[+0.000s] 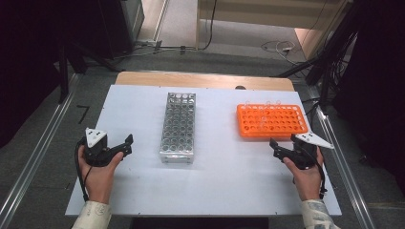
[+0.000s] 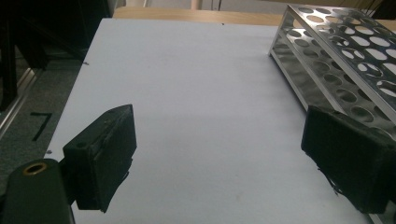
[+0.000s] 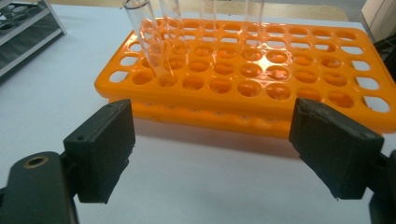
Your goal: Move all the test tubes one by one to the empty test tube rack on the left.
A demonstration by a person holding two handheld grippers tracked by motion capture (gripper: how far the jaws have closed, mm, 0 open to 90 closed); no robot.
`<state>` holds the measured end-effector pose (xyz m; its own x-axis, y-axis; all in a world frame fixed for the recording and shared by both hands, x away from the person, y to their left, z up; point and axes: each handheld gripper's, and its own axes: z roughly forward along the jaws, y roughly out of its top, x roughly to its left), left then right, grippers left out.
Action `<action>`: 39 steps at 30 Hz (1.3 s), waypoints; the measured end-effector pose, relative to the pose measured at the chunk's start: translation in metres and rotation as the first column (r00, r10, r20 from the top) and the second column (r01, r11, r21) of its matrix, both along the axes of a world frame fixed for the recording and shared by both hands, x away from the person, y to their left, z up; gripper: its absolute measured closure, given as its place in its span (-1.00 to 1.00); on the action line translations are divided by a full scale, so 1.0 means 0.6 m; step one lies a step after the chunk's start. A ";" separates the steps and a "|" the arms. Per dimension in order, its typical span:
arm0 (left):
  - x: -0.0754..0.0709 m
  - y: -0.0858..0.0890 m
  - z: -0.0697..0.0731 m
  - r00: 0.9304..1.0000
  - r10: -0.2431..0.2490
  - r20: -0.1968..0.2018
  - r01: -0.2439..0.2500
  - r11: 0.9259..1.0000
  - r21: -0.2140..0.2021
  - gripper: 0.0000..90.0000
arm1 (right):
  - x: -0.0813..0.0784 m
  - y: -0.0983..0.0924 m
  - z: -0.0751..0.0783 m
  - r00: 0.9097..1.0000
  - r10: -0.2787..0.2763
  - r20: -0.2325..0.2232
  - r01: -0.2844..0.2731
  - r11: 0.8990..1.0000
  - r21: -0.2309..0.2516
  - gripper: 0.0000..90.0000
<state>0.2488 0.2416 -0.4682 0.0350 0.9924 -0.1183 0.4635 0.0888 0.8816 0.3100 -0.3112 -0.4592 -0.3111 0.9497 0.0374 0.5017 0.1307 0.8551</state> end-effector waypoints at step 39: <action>0.000 0.001 -0.001 1.000 0.011 -0.001 -0.011 1.000 -0.002 -0.75 | 0.075 0.077 -0.025 0.991 0.110 0.072 -0.108 0.993 -0.042 0.35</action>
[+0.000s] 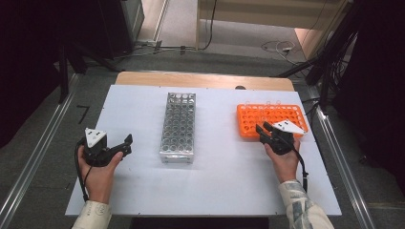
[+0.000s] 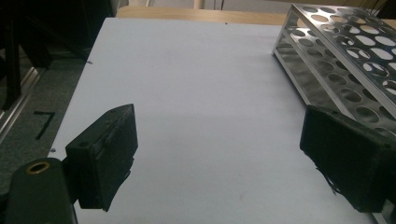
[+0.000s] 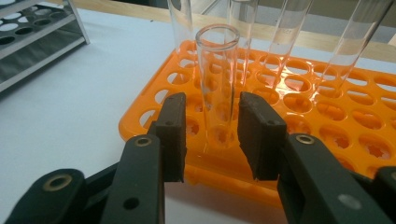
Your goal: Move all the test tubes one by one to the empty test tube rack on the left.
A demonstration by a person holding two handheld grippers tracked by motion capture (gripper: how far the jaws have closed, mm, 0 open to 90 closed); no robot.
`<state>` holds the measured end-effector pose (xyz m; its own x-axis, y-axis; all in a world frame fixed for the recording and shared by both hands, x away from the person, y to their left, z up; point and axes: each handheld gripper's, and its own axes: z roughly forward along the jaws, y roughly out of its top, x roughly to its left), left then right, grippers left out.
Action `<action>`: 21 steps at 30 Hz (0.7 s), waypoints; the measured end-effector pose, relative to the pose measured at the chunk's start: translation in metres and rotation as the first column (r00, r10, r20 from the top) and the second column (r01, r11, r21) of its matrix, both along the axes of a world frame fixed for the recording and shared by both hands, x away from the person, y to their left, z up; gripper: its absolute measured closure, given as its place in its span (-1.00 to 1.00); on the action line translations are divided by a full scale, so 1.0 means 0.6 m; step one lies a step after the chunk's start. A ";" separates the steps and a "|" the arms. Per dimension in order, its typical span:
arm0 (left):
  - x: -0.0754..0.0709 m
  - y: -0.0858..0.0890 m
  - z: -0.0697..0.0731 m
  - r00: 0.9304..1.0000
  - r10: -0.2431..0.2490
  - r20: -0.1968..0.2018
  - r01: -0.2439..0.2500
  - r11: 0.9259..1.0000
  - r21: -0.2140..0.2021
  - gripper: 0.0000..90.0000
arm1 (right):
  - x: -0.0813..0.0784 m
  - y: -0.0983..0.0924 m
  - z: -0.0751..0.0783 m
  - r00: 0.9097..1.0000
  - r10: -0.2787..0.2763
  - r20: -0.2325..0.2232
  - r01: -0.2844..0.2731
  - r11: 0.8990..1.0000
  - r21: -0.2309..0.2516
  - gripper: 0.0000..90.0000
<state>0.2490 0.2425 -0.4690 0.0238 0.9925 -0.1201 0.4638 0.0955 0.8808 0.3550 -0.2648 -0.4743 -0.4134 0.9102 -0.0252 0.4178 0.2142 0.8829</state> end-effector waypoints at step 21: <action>-0.001 -0.002 0.001 1.000 -0.006 0.003 0.006 1.000 -0.004 -0.75 | 0.003 -0.001 0.006 0.999 -0.014 0.029 0.014 1.000 0.006 0.62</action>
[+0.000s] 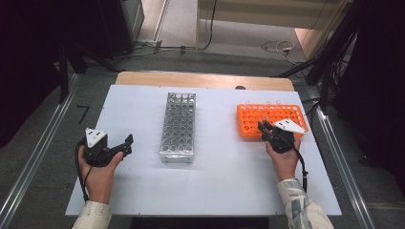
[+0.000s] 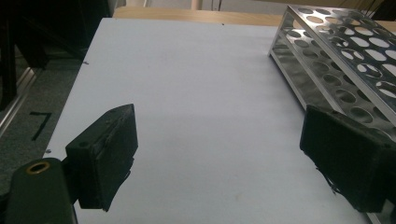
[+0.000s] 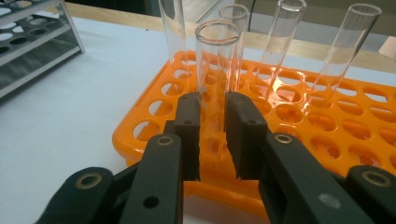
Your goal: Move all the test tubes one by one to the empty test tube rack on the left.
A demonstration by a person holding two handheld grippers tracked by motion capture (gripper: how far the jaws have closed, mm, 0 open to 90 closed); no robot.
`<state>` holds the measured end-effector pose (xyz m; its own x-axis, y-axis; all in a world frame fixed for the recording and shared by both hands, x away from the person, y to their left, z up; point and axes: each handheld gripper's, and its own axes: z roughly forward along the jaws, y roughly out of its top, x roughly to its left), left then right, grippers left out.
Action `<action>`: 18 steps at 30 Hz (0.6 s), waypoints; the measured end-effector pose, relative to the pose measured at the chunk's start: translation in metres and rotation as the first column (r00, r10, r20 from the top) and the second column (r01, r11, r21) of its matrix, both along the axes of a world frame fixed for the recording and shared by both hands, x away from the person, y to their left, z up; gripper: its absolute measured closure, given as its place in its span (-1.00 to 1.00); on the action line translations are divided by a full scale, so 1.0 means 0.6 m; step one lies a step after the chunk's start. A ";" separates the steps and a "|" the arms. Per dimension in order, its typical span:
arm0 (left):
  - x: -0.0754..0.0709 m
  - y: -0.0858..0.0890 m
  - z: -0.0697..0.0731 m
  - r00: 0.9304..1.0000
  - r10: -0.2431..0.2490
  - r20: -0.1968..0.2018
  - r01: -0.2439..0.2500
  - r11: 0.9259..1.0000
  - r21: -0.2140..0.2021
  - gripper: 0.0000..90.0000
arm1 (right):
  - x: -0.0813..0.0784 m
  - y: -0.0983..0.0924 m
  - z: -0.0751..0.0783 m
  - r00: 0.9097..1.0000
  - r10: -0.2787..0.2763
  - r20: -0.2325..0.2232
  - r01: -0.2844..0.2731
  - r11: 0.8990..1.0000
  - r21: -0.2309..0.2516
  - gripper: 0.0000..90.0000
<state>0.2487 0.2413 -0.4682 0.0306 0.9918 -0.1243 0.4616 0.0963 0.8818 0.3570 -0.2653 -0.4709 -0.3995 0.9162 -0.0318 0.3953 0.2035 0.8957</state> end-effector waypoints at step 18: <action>-0.006 -0.020 0.025 0.998 -0.052 0.020 0.052 0.999 -0.006 -0.77 | -0.033 -0.002 0.055 0.998 0.026 0.058 -0.031 0.996 0.081 0.63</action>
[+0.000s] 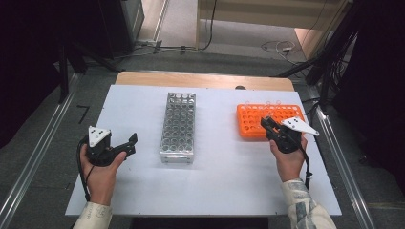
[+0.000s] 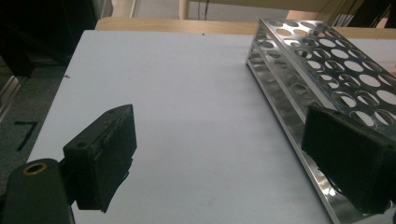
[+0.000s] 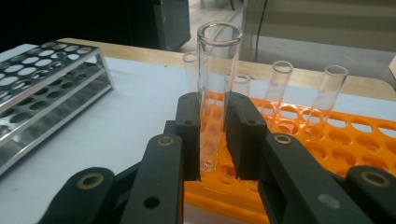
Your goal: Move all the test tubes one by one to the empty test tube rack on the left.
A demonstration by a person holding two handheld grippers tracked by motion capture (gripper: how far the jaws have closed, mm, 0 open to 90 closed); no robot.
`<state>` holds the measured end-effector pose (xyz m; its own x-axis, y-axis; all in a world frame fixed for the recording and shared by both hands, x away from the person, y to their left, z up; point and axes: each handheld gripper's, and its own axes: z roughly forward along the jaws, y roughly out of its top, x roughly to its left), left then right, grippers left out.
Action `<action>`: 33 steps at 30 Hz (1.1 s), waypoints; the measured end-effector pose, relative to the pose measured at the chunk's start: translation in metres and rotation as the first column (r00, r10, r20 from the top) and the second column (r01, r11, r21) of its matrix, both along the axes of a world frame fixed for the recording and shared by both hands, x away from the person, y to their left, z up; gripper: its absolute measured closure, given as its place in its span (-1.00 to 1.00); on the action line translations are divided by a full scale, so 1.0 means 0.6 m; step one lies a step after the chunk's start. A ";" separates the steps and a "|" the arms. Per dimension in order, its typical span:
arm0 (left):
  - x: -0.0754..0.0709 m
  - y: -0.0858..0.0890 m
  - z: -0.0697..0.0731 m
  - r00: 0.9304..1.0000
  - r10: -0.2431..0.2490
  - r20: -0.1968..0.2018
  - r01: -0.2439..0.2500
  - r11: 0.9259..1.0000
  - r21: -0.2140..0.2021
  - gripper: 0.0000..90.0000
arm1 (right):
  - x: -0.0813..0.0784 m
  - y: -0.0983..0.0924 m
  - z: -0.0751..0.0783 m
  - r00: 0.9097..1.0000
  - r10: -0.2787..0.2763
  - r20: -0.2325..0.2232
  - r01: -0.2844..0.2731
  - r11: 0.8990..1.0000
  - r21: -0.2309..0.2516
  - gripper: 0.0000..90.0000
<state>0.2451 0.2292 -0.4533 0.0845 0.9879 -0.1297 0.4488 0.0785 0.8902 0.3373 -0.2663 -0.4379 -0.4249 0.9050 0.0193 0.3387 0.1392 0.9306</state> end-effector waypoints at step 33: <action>0.003 -0.150 0.031 0.947 -0.318 0.037 0.319 0.947 -0.026 -0.70 | -0.059 0.118 0.001 0.961 0.275 -0.032 -0.276 0.960 -0.042 0.63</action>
